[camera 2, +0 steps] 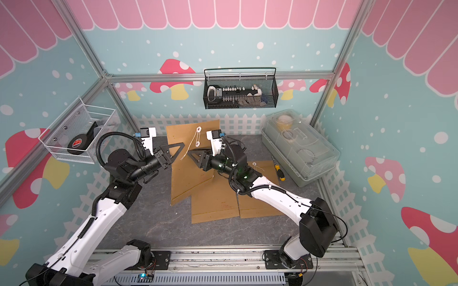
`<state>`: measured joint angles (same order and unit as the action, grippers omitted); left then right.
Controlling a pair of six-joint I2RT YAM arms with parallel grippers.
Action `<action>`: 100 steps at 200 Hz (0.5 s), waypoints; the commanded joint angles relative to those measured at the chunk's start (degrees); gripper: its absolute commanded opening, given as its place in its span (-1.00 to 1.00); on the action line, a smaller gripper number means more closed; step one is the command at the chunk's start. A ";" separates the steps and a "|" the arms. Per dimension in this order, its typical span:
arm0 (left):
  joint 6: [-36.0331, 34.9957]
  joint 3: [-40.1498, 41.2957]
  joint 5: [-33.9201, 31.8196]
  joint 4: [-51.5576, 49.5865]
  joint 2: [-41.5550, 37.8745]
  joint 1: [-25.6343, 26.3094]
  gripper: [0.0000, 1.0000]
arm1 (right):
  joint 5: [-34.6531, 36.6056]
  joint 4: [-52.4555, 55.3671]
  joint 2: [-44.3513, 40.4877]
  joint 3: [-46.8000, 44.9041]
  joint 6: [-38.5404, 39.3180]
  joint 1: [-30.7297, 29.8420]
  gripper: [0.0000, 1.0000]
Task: Close the mouth of the file bag
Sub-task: Close the file bag.
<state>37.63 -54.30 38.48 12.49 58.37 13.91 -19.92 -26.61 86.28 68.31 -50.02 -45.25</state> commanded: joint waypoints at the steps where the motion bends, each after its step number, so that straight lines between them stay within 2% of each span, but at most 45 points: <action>1: -2.25 1.23 -1.20 3.31 -1.67 1.03 -1.00 | -0.82 -7.65 2.08 -0.78 -9.30 -0.10 -0.14; 27: -3.34 1.75 -2.11 3.33 -2.12 1.36 -1.00 | -0.60 -9.60 3.04 -0.49 -11.89 -0.18 -0.14; 46: -3.52 1.92 -2.25 3.98 -2.22 1.67 -1.00 | 0.21 -6.97 3.27 0.71 -11.88 -0.42 -0.17; 100: -3.53 1.66 -2.45 4.52 -1.77 2.17 -1.00 | 1.37 -5.46 4.35 1.57 -10.36 -1.92 -0.56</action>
<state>35.09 -52.71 35.33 14.00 57.49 15.20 -18.83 -31.40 89.10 68.45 -59.44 -46.17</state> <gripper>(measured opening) 0.048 0.243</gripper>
